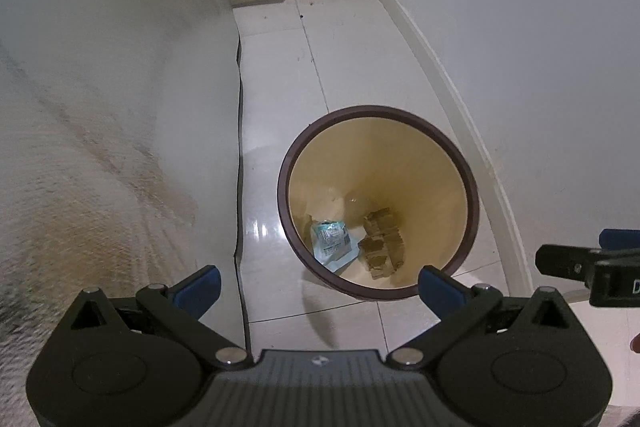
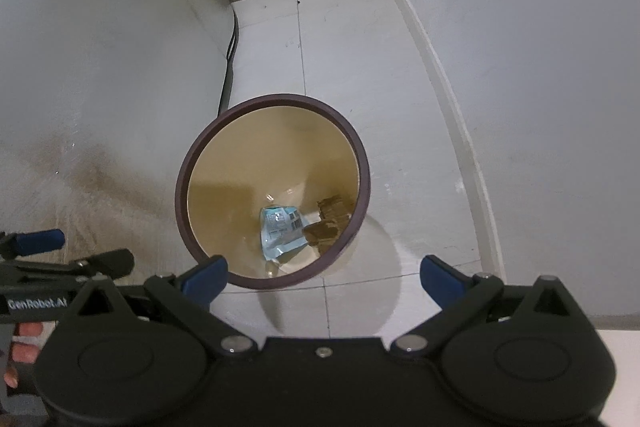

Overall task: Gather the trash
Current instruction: 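Raise both open tools from the bin and move back toward the table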

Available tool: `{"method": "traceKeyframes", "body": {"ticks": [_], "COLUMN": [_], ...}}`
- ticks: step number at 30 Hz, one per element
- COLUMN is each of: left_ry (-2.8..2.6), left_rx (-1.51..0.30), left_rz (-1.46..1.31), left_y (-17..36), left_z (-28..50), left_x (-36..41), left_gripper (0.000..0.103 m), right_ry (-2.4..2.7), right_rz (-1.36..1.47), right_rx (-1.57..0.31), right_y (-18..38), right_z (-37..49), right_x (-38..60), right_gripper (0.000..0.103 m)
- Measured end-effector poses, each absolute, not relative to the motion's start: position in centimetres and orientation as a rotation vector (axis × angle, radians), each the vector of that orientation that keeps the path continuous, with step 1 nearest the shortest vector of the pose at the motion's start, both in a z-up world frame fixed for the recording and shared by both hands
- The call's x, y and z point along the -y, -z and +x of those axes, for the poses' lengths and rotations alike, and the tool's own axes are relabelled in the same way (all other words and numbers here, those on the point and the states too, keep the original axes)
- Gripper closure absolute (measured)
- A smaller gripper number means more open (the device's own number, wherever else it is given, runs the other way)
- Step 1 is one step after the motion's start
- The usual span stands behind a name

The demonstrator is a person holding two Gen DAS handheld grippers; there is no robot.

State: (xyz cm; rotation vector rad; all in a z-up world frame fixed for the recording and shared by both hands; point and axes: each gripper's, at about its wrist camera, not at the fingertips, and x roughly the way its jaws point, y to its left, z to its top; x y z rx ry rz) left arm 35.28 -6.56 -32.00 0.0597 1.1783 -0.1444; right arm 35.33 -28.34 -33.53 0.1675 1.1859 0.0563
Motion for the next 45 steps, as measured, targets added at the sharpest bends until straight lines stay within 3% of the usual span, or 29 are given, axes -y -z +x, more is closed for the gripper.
{"method": "traceKeyframes", "body": {"ticks": [25,45], "left_ry": [0.196,0.329], "left_rx": [-1.042,-0.692], "left_rz": [0.034,0.024], "left_y": [20.4,5.2], "left_z": [26.0,14.4], "left_x": [6.6,6.0], "left_gripper": [0.0,0.0], "right_ry": [0.024,0.016], "right_rz": [0.137,0.116], "right_rx": [-1.01,-0.694], "right_y": [21.8,7.1], "right_z": [23.2,11.8], "right_x": [29.7,29.6], "right_gripper": [0.0,0.0]}}
